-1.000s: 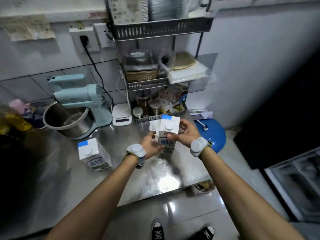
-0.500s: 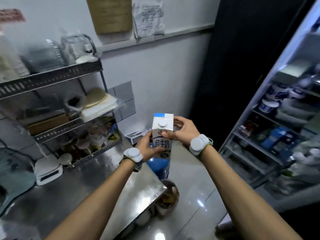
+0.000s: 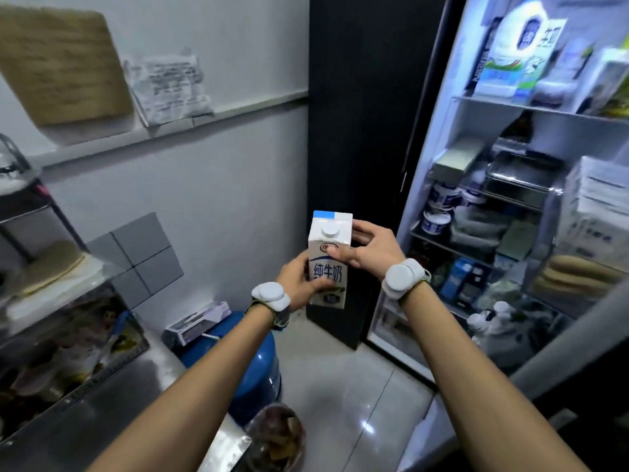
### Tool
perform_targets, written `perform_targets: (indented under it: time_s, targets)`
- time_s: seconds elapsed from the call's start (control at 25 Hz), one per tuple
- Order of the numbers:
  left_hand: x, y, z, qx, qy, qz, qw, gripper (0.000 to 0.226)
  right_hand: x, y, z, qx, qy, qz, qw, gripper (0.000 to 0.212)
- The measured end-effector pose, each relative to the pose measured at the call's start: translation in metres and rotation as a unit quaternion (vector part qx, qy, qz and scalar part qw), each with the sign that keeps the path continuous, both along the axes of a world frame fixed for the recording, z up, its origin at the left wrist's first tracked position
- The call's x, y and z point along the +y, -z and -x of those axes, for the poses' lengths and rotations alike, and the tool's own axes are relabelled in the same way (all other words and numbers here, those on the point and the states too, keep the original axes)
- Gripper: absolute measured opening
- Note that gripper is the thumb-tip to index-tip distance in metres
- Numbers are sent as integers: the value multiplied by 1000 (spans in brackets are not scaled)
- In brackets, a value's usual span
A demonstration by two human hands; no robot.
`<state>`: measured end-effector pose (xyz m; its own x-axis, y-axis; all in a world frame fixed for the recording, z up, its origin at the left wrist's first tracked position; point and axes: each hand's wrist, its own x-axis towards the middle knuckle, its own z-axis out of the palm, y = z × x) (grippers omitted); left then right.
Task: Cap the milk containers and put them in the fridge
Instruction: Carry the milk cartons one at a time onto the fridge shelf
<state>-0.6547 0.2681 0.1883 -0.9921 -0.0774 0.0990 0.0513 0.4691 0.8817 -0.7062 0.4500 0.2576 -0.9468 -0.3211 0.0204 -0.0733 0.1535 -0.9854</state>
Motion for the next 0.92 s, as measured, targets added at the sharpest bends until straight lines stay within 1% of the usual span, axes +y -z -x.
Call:
perform_targets:
  time_s: [0.2, 0.36, 0.4, 0.52, 0.56, 0.68, 0.8, 0.92]
  targets:
    - [33, -21, 57, 10, 38, 23, 999, 54, 34, -21, 41, 12, 40, 8, 999, 83]
    - [47, -43, 111, 35, 67, 52, 996, 51, 51, -35, 81, 18, 88, 32, 995, 82]
    - [49, -46, 121, 42, 69, 60, 995, 52, 53, -38, 88, 20, 95, 33, 995, 78]
    - [60, -63, 163, 62, 79, 65, 993, 56, 61, -52, 123, 31, 130, 32, 990, 55]
    - [63, -67, 176, 69, 79, 65, 992, 56, 64, -59, 132, 35, 137, 36, 989, 53]
    - [72, -80, 215, 87, 91, 65, 990, 53, 73, -73, 158, 52, 167, 43, 984, 52]
    - [84, -94, 247, 102, 114, 85, 985, 52, 84, -86, 178, 59, 205, 53, 975, 48]
    - [100, -108, 271, 105, 126, 103, 981, 49, 94, -102, 196, 63, 218, 40, 973, 56]
